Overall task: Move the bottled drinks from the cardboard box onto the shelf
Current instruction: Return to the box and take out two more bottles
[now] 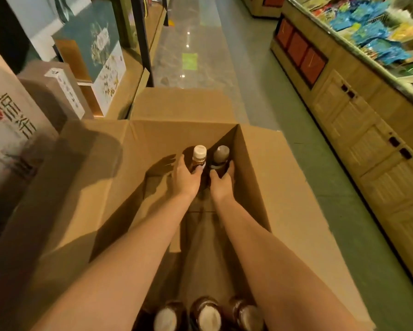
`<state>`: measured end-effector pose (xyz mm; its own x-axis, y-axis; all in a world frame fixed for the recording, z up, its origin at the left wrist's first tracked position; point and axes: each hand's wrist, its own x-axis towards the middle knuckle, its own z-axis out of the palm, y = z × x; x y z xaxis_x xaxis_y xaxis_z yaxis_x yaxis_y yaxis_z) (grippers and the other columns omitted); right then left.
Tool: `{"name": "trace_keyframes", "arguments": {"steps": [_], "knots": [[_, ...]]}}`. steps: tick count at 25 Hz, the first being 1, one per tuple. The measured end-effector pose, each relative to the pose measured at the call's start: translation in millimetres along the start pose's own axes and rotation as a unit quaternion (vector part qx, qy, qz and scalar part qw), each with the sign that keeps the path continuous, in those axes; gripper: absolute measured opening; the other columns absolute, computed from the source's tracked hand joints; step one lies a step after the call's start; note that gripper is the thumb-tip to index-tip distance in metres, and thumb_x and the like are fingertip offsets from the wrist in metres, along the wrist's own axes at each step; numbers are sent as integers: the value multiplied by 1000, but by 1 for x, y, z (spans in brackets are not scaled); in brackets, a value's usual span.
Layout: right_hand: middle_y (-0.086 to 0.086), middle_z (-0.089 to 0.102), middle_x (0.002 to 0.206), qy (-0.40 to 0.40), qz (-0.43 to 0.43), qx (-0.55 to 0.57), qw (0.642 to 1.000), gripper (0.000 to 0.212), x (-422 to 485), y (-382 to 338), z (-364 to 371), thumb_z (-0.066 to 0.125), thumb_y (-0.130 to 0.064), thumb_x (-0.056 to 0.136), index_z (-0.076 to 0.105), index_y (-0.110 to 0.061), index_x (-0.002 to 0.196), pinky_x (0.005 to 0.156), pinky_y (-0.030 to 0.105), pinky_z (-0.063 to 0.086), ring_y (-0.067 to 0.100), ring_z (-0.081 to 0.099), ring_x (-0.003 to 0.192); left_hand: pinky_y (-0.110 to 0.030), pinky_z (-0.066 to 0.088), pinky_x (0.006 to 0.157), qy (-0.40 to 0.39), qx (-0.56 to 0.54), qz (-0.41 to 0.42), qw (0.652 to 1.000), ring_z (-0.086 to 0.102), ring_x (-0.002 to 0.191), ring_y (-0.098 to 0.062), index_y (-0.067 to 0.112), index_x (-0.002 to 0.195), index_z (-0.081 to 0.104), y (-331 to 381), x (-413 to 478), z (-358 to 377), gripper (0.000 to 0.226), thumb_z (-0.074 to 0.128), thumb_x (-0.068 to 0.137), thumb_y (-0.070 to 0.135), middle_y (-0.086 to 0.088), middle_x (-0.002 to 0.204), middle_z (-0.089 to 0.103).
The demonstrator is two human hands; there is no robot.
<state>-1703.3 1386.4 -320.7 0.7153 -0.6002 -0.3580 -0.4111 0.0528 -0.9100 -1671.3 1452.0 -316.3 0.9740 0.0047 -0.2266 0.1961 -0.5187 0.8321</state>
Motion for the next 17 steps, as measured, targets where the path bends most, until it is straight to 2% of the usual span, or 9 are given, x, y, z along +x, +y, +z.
{"name": "trace_keyframes", "arguments": {"steps": [3, 6, 8, 10, 12, 17], "knots": [[3, 18, 157, 77, -9, 0, 997, 67, 25, 5, 20, 46, -13, 96, 10, -26, 150, 118, 49, 18, 23, 16, 146, -38, 27, 112, 11, -29, 32, 999, 30, 140, -24, 13, 145, 31, -8, 19, 20, 63, 60, 89, 21, -7, 149, 38], [4, 27, 153, 153, -29, -6, 988, 60, 36, 9, 34, 50, -12, 94, 24, -24, 146, 118, 45, 19, 21, 19, 144, -36, 37, 104, 25, -39, 66, 997, 45, 129, -26, 8, 130, 47, -21, 37, 36, 50, 65, 86, 22, -11, 132, 54], [2, 32, 151, 176, -60, -33, 982, 56, 38, 15, 39, 52, -16, 93, 29, -20, 144, 119, 40, 18, 19, 22, 143, -31, 38, 98, 33, -35, 78, 996, 50, 122, -25, 5, 121, 52, -29, 45, 39, 44, 66, 85, 25, -12, 124, 58], [3, 38, 147, 189, -90, -66, 976, 52, 42, 19, 42, 54, -19, 92, 36, -16, 141, 116, 35, 18, 19, 28, 140, -25, 36, 92, 39, -26, 93, 995, 53, 118, -25, 4, 117, 54, -33, 49, 38, 40, 65, 86, 26, -13, 119, 59], [5, 44, 143, 192, -98, -72, 974, 47, 44, 21, 41, 57, -20, 91, 44, -13, 136, 115, 35, 22, 20, 33, 137, -23, 34, 91, 35, -27, 94, 995, 51, 119, -24, 5, 120, 52, -33, 49, 36, 40, 63, 87, 25, -13, 121, 57], [2, 53, 131, 137, -76, -1, 988, 44, 26, 12, 31, 61, -16, 88, 47, -14, 131, 111, 37, 34, 17, 45, 127, -19, 34, 91, 34, -87, 71, 993, 50, 120, -18, 9, 127, 48, -26, 29, 24, 44, 62, 88, 22, -8, 126, 55]]}}
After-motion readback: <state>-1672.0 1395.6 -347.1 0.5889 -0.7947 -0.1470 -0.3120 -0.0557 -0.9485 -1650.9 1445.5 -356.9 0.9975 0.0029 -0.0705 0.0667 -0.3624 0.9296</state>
